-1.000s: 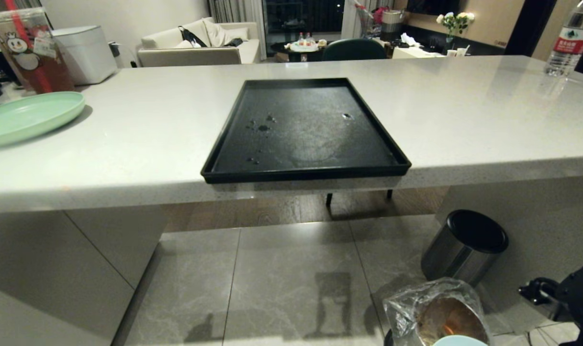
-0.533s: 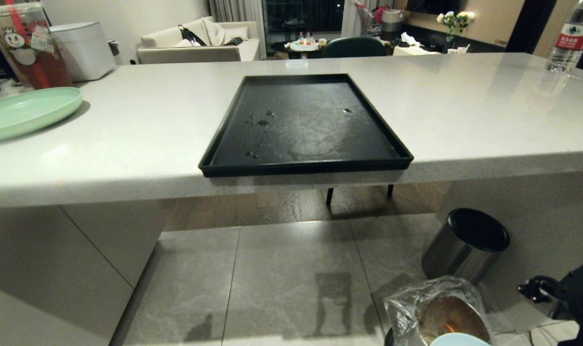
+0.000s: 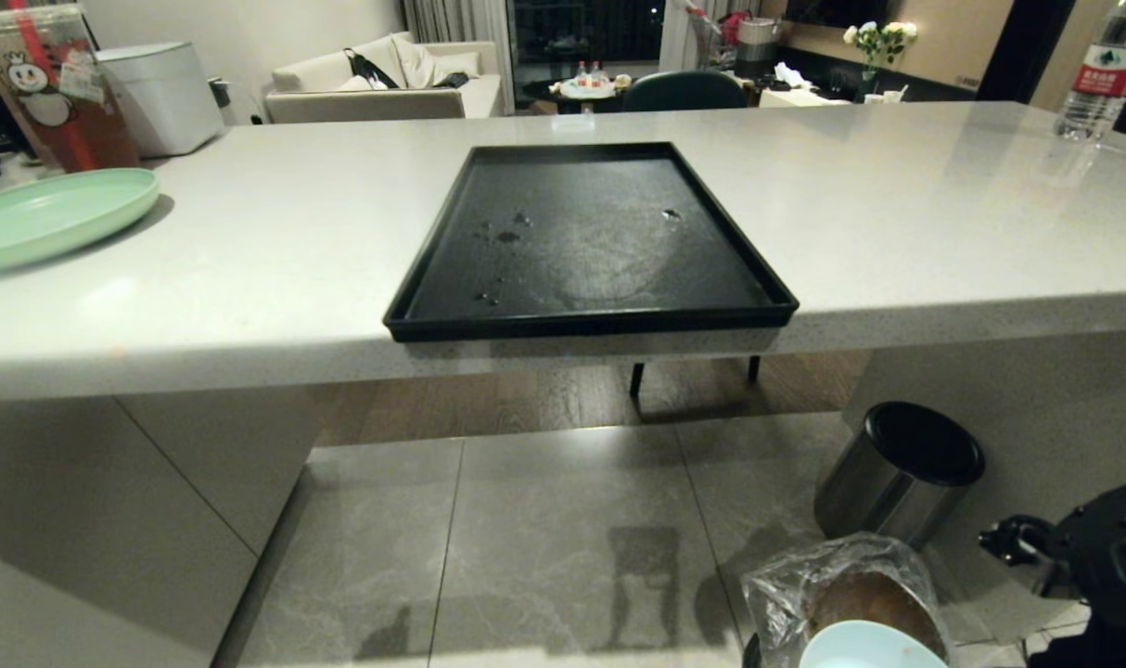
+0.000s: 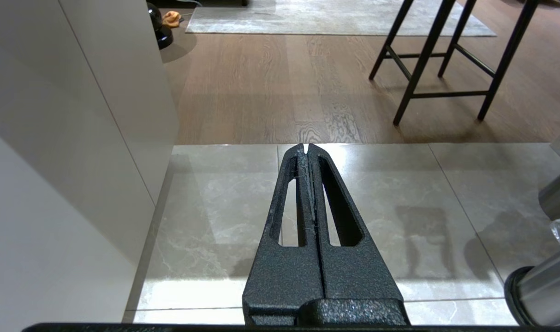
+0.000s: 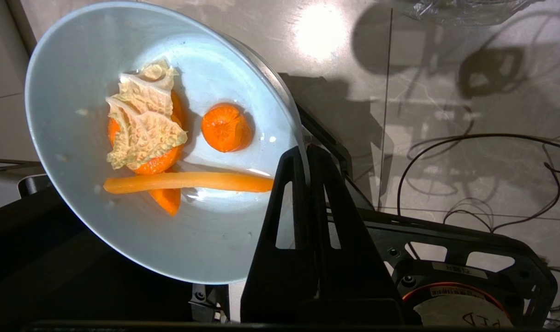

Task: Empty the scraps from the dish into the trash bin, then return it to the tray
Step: Move the bowl over the trash can

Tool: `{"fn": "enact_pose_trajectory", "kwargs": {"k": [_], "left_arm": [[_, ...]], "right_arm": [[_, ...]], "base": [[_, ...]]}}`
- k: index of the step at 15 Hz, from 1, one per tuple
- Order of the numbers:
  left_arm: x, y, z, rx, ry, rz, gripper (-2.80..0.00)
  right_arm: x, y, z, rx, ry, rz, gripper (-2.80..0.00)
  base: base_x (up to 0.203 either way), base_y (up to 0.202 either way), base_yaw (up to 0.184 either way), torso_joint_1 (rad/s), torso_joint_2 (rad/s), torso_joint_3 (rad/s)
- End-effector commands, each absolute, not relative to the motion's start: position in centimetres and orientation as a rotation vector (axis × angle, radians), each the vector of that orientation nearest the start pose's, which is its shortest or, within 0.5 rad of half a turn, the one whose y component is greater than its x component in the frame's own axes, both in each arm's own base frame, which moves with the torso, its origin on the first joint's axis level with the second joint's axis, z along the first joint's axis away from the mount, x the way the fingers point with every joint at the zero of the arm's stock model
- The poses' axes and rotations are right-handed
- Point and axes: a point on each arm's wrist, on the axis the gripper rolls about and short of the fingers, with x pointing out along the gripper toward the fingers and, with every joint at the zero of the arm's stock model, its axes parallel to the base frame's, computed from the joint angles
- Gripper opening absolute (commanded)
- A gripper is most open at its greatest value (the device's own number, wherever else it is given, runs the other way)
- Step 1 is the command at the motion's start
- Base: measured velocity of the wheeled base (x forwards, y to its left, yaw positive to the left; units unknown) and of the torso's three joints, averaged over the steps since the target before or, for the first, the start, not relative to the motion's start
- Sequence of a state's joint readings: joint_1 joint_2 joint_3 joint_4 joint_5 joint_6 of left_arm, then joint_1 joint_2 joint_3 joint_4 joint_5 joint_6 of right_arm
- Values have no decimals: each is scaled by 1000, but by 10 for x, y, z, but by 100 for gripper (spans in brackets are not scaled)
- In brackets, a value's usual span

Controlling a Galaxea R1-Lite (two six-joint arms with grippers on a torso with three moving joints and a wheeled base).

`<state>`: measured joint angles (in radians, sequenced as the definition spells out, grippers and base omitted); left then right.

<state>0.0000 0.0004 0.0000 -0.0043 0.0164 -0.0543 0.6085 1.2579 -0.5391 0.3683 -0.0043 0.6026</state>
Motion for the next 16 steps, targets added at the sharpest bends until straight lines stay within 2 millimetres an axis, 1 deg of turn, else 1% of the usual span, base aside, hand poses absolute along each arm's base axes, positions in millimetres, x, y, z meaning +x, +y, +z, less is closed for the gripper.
{"fn": "enact_pose_trajectory", "kwargs": {"k": [1, 8, 16], "left_arm": [[-23, 0, 76, -55, -4, 17, -280], [-23, 0, 76, -55, -4, 17, -280], [-23, 0, 76, -55, -4, 17, -280]], "right_arm": [[112, 78, 136, 199, 1165, 202, -280], [113, 79, 136, 201, 1169, 200, -280], [111, 78, 135, 203, 1178, 206, -280]], "base": [[0, 0, 0, 0, 0, 0], [0, 0, 0, 0, 0, 0], [-190, 0, -1, 4, 5, 3]]}}
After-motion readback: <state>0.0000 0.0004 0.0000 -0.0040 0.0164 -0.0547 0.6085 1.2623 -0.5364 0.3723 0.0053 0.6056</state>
